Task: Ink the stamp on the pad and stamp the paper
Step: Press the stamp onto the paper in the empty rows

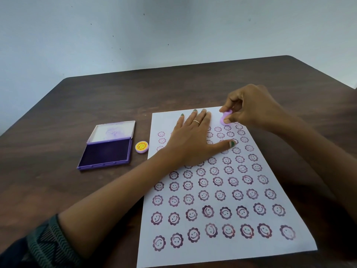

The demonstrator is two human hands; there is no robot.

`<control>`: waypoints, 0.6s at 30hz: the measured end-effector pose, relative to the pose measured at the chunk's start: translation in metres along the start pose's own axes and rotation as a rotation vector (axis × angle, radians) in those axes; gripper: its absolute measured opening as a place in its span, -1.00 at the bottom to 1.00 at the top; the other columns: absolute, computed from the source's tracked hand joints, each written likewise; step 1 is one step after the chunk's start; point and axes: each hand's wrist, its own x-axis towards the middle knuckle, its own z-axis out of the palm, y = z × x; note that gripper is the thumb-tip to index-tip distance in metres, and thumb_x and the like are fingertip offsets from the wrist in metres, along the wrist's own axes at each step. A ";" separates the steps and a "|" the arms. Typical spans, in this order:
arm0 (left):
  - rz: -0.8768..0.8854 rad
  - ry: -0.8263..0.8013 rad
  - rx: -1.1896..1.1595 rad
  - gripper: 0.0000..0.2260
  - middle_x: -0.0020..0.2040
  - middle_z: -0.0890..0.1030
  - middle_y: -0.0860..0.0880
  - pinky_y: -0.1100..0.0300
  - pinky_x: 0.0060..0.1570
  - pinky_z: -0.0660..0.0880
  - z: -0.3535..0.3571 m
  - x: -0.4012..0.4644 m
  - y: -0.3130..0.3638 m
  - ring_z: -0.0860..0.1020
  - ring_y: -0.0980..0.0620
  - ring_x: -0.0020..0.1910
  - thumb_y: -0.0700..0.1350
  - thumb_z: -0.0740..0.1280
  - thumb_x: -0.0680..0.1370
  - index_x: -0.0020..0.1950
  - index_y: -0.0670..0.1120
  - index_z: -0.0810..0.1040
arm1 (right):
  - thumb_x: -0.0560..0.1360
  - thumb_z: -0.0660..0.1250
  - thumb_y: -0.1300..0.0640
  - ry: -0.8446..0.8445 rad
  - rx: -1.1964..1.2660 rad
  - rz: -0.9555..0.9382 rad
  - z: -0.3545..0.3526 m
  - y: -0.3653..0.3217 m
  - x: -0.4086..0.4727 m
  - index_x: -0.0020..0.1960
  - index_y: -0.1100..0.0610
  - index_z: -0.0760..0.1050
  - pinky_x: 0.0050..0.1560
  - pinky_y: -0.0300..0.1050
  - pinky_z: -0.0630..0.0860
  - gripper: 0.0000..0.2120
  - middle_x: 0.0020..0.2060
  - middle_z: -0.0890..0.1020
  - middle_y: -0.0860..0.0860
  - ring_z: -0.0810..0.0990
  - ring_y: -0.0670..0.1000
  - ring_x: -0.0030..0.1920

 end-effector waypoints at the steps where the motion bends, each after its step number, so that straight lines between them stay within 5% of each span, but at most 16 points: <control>1: -0.001 -0.001 0.000 -0.15 0.59 -0.04 -0.02 -0.01 0.45 -0.26 0.000 0.000 0.000 -0.11 -0.02 0.55 0.44 0.02 0.44 0.55 -0.05 -0.08 | 0.24 0.54 0.23 -0.001 -0.003 0.003 0.000 0.000 0.000 -0.15 0.16 0.63 -0.26 -0.29 0.45 -0.80 -0.28 0.60 -0.07 0.54 -0.21 -0.32; 10: 0.000 -0.003 -0.004 -0.15 0.59 -0.04 -0.02 -0.01 0.45 -0.26 -0.001 -0.001 0.000 -0.11 -0.02 0.55 0.44 0.01 0.43 0.55 -0.05 -0.08 | 0.25 0.53 0.24 0.035 0.038 -0.011 0.001 0.005 -0.001 -0.11 0.19 0.63 -0.03 -0.06 0.58 -0.78 -0.13 0.70 0.10 0.63 -0.02 -0.20; 16: 0.002 -0.007 -0.016 -0.16 0.59 -0.03 -0.03 -0.05 0.48 -0.22 -0.004 -0.004 0.002 -0.11 -0.02 0.55 0.42 0.04 0.45 0.55 -0.06 -0.07 | 0.29 0.50 0.20 0.143 0.169 0.023 0.003 0.017 -0.004 -0.07 0.14 0.62 -0.27 -0.45 0.48 -0.78 -0.18 0.68 0.05 0.59 -0.14 -0.26; 18: 0.002 -0.012 -0.021 -0.17 0.59 -0.04 -0.02 -0.06 0.49 -0.22 -0.005 -0.005 0.002 -0.11 -0.02 0.55 0.41 0.04 0.46 0.55 -0.06 -0.07 | 0.28 0.52 0.15 0.290 0.349 0.113 -0.001 0.025 -0.003 -0.08 0.12 0.62 -0.20 -0.36 0.52 -0.77 -0.21 0.68 0.05 0.61 -0.09 -0.25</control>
